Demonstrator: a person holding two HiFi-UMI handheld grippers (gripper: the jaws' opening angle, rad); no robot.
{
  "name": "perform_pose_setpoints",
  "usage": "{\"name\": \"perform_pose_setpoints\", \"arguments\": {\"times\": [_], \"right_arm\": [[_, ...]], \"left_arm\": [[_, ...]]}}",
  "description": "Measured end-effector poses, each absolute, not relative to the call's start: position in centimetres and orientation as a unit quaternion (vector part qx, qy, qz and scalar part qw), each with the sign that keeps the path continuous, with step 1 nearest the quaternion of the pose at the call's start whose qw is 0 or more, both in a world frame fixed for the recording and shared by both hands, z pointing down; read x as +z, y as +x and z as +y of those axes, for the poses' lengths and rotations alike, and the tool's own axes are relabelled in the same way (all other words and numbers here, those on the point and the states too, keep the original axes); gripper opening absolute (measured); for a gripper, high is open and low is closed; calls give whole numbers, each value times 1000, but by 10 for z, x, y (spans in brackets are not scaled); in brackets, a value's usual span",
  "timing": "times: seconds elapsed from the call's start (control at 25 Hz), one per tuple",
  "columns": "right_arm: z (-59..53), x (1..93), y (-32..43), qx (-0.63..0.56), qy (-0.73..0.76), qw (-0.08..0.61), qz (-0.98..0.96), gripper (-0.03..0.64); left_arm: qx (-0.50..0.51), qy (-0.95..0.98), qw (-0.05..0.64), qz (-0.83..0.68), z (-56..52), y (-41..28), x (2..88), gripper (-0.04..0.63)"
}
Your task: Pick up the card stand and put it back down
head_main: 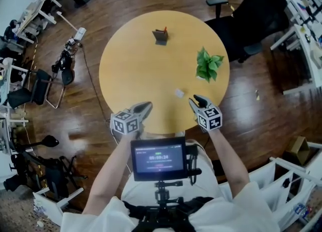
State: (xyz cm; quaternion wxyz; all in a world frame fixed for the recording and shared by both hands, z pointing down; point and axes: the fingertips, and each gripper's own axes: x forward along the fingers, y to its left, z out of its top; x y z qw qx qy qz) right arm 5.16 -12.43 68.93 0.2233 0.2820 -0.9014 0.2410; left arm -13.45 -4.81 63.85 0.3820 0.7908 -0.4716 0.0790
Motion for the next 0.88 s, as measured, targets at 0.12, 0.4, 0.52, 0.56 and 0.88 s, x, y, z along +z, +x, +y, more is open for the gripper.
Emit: {"name": "perform_pose_setpoints", "arguments": {"times": [0.12,0.4,0.52,0.56,0.88], "right_arm": [[-122,679,62,246,284,220,-901,130],[-114,658,92,254,315,202,-892,126],[-108,653,103,258,342,190,-883,123],[-106,651,106,259,352,185,-880,123],[-78,634,94,253,391,169,-869,118]], "left_arm": [[72,788,384,-476,-50,-132,636,18],[53,788,382,-480,-44,-125,627,18],[44,797,383,-465,-37,-119,618,17],[44,800,381,-460,-34,-118,615,17],[57,829,365,-420,-9,-127,603,17]]}}
